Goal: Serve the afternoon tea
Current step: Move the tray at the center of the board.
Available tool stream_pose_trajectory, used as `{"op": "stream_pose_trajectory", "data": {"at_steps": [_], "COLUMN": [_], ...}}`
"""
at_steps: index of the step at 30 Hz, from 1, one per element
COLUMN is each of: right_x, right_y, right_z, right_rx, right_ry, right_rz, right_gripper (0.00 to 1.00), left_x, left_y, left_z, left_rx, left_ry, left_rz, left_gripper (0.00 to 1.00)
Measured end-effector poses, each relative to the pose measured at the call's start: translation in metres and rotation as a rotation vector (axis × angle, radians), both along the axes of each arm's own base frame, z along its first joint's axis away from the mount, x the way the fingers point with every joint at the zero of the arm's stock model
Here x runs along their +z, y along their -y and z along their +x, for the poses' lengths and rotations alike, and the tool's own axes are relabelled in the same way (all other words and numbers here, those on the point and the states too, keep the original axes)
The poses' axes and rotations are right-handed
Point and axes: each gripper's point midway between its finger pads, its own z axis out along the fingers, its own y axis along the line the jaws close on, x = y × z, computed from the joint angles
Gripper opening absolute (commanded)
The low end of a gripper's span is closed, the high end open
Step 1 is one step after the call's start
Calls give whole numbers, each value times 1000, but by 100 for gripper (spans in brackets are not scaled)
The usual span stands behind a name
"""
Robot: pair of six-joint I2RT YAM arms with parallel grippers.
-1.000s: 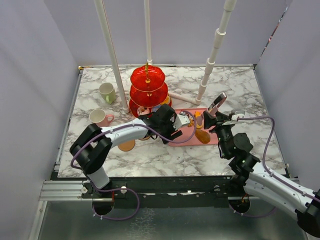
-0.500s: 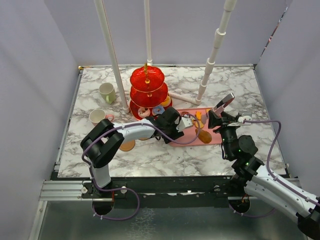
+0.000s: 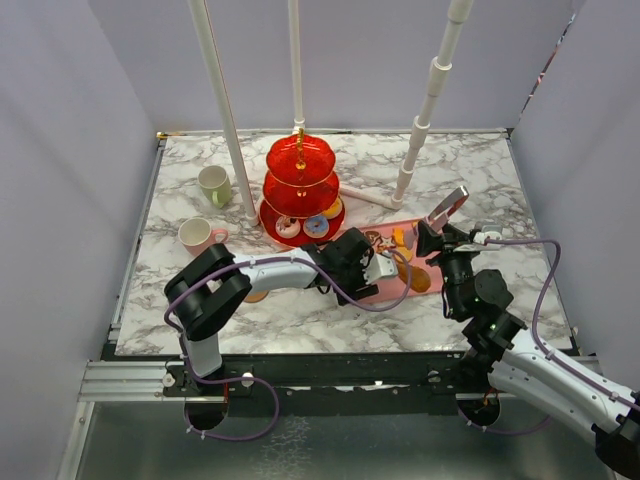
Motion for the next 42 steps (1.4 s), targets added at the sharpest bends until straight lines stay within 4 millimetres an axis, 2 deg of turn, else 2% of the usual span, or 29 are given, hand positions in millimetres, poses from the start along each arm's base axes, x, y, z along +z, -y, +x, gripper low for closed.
{"op": "stream_pose_trajectory", "data": {"at_steps": [5,9,11,13,15,18,19,20,24,27,31,36,40,42], "right_x": [-4,-9,-11,-13,-14,-12,-10,-8,-3,8,28,51,49,47], "right_y": [1,1,1,0,-1,-1,-2,-3,-20,-40,-66,-87,-103,-112], "right_z": [0,2,3,4,4,3,2,1,-4,-10,-22,-41,-56,-61], "right_rx": [-10,-16,-18,-18,-18,-11,-2,10,109,223,382,544,663,718], "right_ry": [-13,-29,-35,-42,-44,-38,-33,-28,-17,-8,18,59,43,27], "right_rz": [-11,-23,-27,-31,-32,-20,-11,-1,30,58,87,107,85,66], "right_gripper": [55,55,55,55,55,56,56,57,57,58,59,61,63,63], "left_x": [-2,4,12,30,52,107,119,144,201,232,254,291,324,335], "left_y": [-5,-6,-4,6,14,25,25,25,18,14,9,-14,-41,-49], "left_z": [-11,-18,-19,-16,-12,-11,-12,-12,-18,-19,-13,16,47,57], "left_rx": [-26,-38,-40,-41,-33,-32,-32,-28,-36,-61,-104,-22,103,137], "left_ry": [-42,-66,-81,-84,-81,-54,-43,-12,109,194,274,395,487,522], "left_rz": [13,10,7,-21,-72,-207,-237,-305,-490,-578,-617,-637,-668,-679], "left_gripper": [67,75,84,90,91,91,91,91,93,94,92,90,90,90]}}
